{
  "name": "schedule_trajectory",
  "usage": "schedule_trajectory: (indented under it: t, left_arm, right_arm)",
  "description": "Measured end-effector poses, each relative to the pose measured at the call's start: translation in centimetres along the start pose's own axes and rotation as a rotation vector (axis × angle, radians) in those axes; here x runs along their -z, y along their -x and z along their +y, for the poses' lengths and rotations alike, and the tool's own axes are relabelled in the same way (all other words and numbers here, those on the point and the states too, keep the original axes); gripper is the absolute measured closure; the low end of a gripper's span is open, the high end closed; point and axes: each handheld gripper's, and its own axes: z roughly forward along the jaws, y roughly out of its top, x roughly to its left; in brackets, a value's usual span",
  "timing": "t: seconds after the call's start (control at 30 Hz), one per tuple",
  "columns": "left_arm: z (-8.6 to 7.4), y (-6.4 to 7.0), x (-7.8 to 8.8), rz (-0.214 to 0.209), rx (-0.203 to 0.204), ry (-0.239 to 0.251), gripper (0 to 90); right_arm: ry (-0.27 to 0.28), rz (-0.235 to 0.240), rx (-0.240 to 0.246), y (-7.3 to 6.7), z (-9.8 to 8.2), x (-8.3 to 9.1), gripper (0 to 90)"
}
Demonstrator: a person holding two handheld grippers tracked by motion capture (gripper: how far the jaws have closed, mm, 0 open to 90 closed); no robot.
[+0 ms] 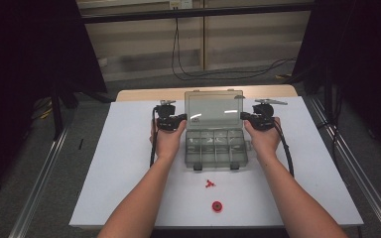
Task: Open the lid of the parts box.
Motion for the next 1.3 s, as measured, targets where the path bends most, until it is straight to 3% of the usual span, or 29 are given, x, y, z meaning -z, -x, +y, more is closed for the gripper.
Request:
schedule_trajectory:
  t: [0.07, 0.2, 0.23, 0.93, 1.2, 1.27, 1.3]
  left_arm:
    - [0.2, -0.2, 0.0, -0.006, -0.009, -0.026, 88.6]
    - [0.5, -0.4, -0.4, -0.013, 0.029, -0.038, 88.6]
    - [0.5, -0.5, -0.4, -0.010, 0.021, -0.051, 88.6]
    - [0.7, -1.1, -1.6, -0.025, 0.105, -0.093, 89.1]
    - [0.5, -1.0, -1.8, -0.007, 0.079, -0.097, 89.3]
    - [0.4, -1.0, -2.0, 0.000, 0.089, -0.088, 89.5]
    - [0.3, -1.1, -2.0, -0.014, 0.072, -0.097, 89.4]
  right_arm:
    - [-0.007, -0.003, 0.000, 0.1, 0.1, -0.1, 87.2]
    - [-0.029, -0.003, -0.014, 0.1, 0.3, -0.3, 87.1]
    - [-0.034, 0.003, -0.017, 0.2, 0.4, -0.3, 87.1]
    - [-0.086, 0.019, -0.027, 1.0, 0.4, -1.3, 86.8]
    - [-0.092, 0.033, -0.025, 1.4, 0.2, -1.5, 87.9]
    - [-0.090, 0.023, -0.001, 1.3, 0.1, -1.5, 89.4]
    - [-0.092, 0.022, 0.004, 1.3, 0.1, -1.5, 89.6]
